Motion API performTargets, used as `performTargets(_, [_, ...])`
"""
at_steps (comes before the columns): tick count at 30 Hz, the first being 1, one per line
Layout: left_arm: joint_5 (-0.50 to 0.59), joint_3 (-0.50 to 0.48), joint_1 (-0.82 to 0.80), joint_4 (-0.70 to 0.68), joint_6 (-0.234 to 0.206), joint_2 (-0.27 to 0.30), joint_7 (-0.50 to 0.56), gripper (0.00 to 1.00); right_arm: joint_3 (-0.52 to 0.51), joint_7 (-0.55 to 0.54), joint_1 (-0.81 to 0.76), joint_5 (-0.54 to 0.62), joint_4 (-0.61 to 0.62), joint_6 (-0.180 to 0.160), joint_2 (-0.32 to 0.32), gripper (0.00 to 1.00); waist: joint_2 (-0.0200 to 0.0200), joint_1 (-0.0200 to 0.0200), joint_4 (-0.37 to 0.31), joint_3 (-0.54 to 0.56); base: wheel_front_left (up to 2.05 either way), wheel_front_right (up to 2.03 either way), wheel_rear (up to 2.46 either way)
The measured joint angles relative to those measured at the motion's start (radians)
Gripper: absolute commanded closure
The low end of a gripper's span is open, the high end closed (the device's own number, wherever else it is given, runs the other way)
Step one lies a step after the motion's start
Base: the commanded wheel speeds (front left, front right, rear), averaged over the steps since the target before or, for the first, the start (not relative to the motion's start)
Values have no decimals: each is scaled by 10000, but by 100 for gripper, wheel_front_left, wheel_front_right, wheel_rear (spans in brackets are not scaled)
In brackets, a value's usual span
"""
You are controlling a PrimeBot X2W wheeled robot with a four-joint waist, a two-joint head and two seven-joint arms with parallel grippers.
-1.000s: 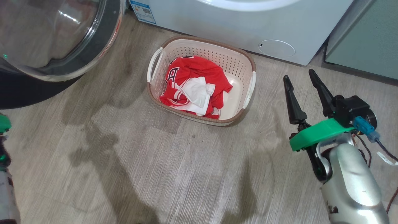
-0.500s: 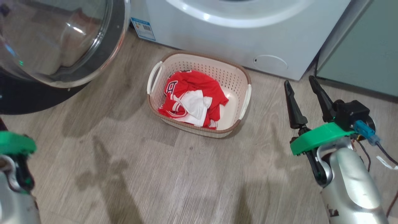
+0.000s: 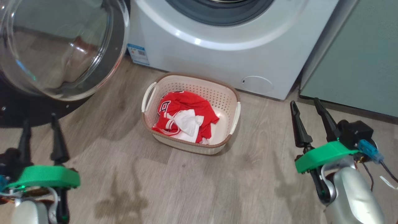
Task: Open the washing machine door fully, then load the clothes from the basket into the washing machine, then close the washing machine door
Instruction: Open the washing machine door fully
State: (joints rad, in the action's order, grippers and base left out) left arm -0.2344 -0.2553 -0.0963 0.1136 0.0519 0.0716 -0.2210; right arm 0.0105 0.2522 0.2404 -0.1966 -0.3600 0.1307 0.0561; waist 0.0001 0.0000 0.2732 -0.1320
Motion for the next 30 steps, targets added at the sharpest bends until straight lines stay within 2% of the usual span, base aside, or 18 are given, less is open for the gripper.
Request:
performTargets(7, [343,1083,605,-1120,169,-71,767,0,-100,0,-544,-86,192,0,-6,0,0,0,-553,342,0,0,0])
performTargets(17, [407,1939,878,-1264,418,-58,1143,0,-307,2,-1171,-188,431,0,-19,0,0,0,-1651,731,0,0,0])
performTargets(30, [437,2479,1392,-1639,146,-69,1379,0,-341,2,-1527,-245,782,0,-40,0,0,0,-2818,961,0,0,0])
